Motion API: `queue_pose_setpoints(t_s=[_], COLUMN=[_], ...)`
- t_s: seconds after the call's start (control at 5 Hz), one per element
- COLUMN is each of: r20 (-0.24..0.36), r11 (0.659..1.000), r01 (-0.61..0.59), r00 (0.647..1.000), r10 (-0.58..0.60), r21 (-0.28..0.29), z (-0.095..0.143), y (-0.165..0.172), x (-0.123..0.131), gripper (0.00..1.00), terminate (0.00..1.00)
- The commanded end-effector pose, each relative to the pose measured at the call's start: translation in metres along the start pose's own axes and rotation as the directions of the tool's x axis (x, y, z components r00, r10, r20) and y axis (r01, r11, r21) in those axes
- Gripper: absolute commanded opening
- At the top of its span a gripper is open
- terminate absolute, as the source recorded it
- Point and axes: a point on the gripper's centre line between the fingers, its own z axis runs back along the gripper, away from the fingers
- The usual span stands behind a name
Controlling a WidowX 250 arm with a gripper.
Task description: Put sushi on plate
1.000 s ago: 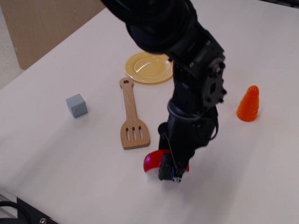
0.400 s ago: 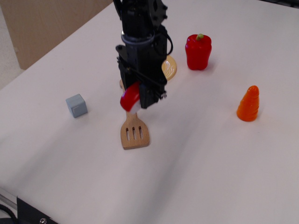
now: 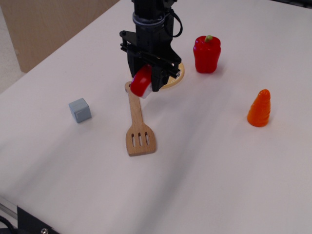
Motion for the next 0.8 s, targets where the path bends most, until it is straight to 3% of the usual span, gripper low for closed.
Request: queue_pose_setpoints(t_s=[0.0,0.4,0.6], r20=[0.032,0.038,0.068], r11=[0.993,0.989,0.984], r01=[-0.115,-0.145,-0.17], r00=[0.993,0.989,0.984], r10=[0.115,0.143,0.166], r21=[-0.007,0.027,0.06], z=[-0.002,-0.01,-0.009], y=[0.017,0.027,0.027], x=[0.017,0.037,0.037], gripper=[0.0,0.0,1.0], terminate=[0.0,0.0,0.0])
